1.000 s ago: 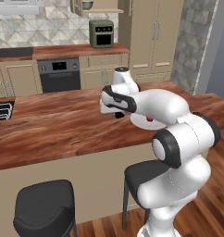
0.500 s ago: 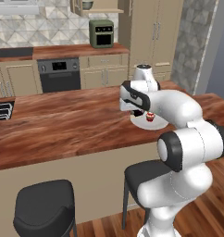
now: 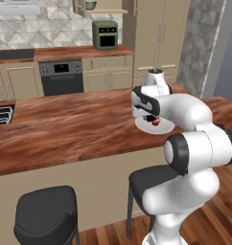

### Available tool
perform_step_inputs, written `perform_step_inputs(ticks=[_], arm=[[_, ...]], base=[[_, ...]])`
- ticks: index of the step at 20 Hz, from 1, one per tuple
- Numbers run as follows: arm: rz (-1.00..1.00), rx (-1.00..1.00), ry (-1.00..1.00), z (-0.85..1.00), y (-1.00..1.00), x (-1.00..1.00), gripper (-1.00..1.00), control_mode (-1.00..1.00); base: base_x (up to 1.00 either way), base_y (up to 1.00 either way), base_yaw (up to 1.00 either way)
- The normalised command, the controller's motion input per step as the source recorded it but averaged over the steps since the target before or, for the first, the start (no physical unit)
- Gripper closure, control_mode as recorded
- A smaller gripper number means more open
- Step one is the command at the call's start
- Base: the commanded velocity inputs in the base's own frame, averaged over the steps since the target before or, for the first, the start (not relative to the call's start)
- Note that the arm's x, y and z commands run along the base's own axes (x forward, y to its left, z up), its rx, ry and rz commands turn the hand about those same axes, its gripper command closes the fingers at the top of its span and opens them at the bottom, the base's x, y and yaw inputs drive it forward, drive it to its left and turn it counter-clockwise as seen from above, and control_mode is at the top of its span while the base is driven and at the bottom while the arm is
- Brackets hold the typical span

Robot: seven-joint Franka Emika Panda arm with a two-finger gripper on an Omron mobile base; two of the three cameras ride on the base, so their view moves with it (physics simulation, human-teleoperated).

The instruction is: Take the cinnamon bottle from the cabinet and place it on the dining table, next to the plate with the cupcake. Then take the chocolate from the dining counter and place it on the cupcake plate.

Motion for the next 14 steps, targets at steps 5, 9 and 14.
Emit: perform_step_inputs(ticks=[5, 9, 14], arm=[[0.00, -0.05, 0.00, -0.28, -0.02, 0.01, 1.00, -1.00], [0.00, -0.04, 0.00, -0.20, -0.04, 0.02, 1.00, -1.00], [0.00, -0.06, 0.00, -0.02, -0.01, 0.03, -1.00, -1.00]], base=[[0.00, 0.00, 0.00], [0.00, 0.00, 0.00], [0.00, 0.00, 0.00]])
